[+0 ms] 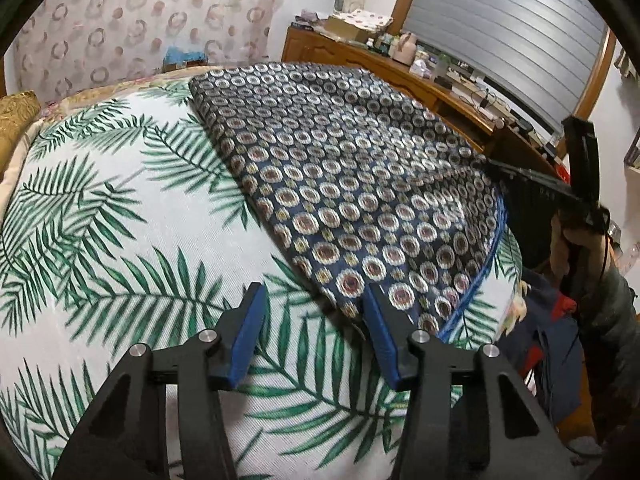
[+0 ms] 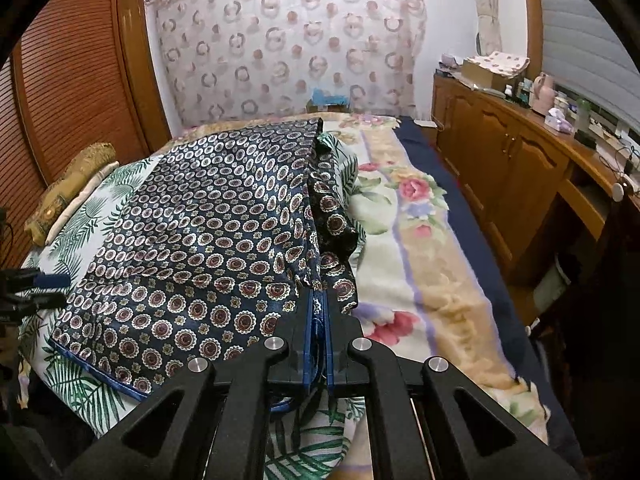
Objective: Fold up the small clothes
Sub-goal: 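Grasp the folded shirt edge with the left gripper while the right gripper releases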
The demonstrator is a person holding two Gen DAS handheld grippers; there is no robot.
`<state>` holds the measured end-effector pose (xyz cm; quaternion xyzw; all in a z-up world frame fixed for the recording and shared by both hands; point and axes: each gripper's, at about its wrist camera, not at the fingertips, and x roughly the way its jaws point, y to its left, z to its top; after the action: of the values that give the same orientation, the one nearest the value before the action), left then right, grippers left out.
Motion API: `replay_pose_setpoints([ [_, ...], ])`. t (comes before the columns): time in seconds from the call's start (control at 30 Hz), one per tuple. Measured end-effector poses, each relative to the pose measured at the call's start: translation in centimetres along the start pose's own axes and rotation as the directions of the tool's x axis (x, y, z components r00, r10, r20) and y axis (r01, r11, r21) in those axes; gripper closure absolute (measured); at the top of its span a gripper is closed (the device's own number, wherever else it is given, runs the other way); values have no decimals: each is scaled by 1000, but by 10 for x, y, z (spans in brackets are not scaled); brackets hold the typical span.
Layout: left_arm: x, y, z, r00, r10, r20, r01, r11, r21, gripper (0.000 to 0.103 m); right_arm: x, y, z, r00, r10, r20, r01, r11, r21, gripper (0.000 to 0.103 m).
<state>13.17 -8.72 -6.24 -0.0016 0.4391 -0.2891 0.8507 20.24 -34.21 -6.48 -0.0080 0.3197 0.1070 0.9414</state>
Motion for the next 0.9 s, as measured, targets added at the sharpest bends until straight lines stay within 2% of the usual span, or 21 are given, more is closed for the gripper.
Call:
replay_pose_setpoints([
  [0.17, -3, -6, -10, 1000, -19, -9, 19, 1000, 7, 51, -6, 9, -2, 999, -23, 23, 23, 1000, -11, 90],
  [0.2, -3, -7, -11, 999, -30, -13, 30, 1000, 6, 51, -9, 13, -2, 999, -34, 31, 35, 999, -23, 79],
  [0.3, -4, -15, -15, 999, -48, -19, 48, 999, 21, 51, -18, 24, -4, 997, -43, 65, 47, 997, -54, 58],
  [0.4, -3, -23, -17, 998, -63, -25, 64, 997, 37, 51, -28, 36, -7, 996, -11, 89, 18, 997, -76, 54],
  [0.43, -3, -24, -17, 997, -67, -24, 68, 997, 41, 55, -30, 41, -8, 996, -5, 94, 13, 996, -86, 53],
  [0.47, -3, -26, -18, 997, -72, -20, 73, 996, 42, 63, -33, 46, -10, 995, 2, 98, 7, 995, -97, 53],
  [0.5, -2, -28, -19, 997, -77, -17, 78, 996, 40, 77, -35, 52, -11, 995, 12, 101, -1, 994, -112, 53],
  [0.53, 0, -29, -20, 997, -78, -13, 79, 996, 40, 85, -37, 57, -13, 995, 20, 102, -7, 992, -124, 53],
  [0.6, 0, -34, -21, 997, -82, -2, 82, 995, 48, 96, -40, 68, -17, 994, 36, 105, -19, 988, -154, 53],
  [0.67, -8, -36, -17, 994, -99, 38, 97, 994, 45, 98, -44, 77, -20, 993, 58, 106, -38, 983, -179, 50],
  [0.77, -20, -37, -2, 989, -120, 85, 117, 992, 36, 99, -46, 85, -25, 991, 99, 89, -80, 977, -197, 41],
  [0.9, -32, -41, 19, 985, -123, 124, 117, 992, 56, 99, -51, 91, -29, 982, 181, 53, -167, 964, -208, 41],
])
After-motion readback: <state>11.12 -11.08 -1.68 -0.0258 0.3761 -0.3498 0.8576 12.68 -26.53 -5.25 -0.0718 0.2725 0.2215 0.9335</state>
